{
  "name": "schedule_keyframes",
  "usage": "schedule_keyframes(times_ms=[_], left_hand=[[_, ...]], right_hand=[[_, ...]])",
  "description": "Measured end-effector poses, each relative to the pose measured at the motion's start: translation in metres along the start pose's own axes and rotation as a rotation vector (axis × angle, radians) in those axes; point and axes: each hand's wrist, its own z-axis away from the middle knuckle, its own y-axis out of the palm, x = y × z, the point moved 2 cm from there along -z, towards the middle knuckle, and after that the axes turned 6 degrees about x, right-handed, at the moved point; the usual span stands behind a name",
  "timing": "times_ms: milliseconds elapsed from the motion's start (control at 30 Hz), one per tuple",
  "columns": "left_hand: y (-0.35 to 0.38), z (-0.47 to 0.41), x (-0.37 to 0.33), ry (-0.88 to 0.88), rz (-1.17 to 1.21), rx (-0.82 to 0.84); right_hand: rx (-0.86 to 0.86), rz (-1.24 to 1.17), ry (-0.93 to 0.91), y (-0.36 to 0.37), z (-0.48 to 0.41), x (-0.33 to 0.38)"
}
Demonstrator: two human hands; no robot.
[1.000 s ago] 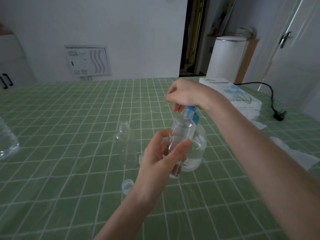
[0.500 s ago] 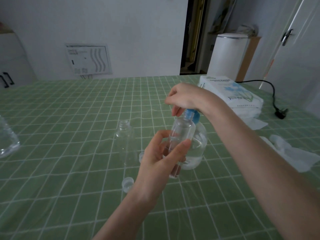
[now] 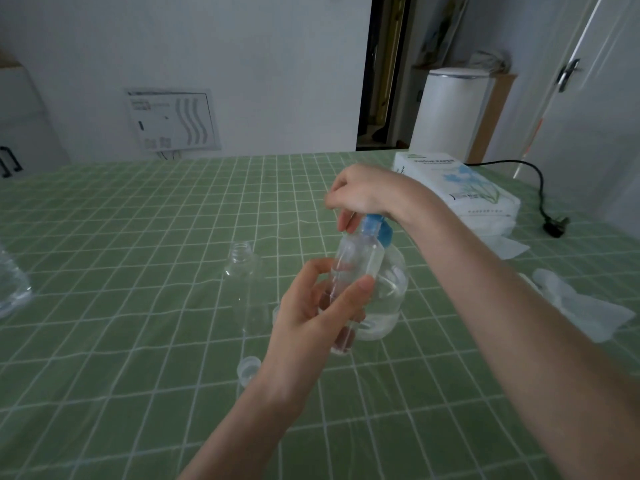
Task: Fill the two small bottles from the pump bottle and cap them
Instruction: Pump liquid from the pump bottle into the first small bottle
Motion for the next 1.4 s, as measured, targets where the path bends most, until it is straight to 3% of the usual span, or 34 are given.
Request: schedule_keyframes(times_ms=[1033,1400], left_hand=[[-0.002,0.000,0.001,0.000,-0.011,-0.002],[-0.002,0.001,0.003,-0.004,-0.010,0.000]], right_hand=[[-0.107,0.013,0.000,-0.006,0.002,0.002],[-0.058,0.020,0.005,0.002,0.001,-0.001]])
